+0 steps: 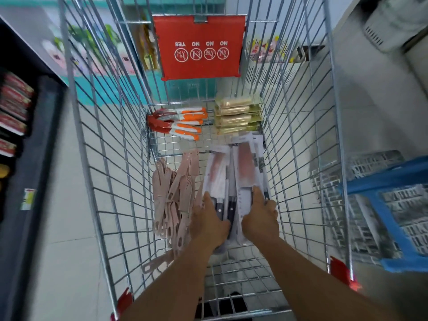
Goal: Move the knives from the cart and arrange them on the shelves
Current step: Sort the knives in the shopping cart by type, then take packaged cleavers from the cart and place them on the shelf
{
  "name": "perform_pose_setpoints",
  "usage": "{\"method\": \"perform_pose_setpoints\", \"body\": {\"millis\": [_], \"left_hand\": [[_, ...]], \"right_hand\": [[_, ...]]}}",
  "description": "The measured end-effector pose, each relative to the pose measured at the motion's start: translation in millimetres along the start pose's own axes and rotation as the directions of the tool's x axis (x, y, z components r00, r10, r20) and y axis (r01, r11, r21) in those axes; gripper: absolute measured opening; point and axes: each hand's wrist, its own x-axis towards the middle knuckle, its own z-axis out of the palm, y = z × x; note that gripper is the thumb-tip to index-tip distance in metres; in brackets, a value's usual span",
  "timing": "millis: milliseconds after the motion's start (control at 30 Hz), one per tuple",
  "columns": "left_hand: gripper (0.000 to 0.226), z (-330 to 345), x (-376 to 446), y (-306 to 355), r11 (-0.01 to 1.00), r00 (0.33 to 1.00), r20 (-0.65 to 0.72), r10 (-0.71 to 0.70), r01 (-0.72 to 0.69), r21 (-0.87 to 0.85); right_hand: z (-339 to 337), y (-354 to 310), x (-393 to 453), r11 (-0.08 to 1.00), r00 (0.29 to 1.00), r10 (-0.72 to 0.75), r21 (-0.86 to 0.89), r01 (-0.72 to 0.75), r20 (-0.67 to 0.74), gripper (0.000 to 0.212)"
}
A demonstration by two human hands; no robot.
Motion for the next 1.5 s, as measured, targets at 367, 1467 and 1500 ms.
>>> {"method": "perform_pose_setpoints", "body": {"millis": [367, 1467, 1500], "left_hand": [[0.086, -59, -78, 22, 0.999, 0.99, -0.136, 0.021, -0.025, -0.033], [0.068, -269, -453, -110, 0.859, 0.205, -0.889, -0.41, -0.242, -0.452], [0.068, -270, -473, -127, 0.857, 0.173, -0.887, -0.428, -0.234, -0.459]], "right_hand": [[-47, -21, -59, 0.992, 0.995, -0.093, 0.083, 0.096, -0.041, 0.069], [-80, -216, -446, 0.166, 0.166, -0.986, 0.262, 0.951, 0.022, 0.074], [-69, -218, -468, 0.139, 0.133, -0.99, 0.276, 0.951, 0.039, 0.074]]}}
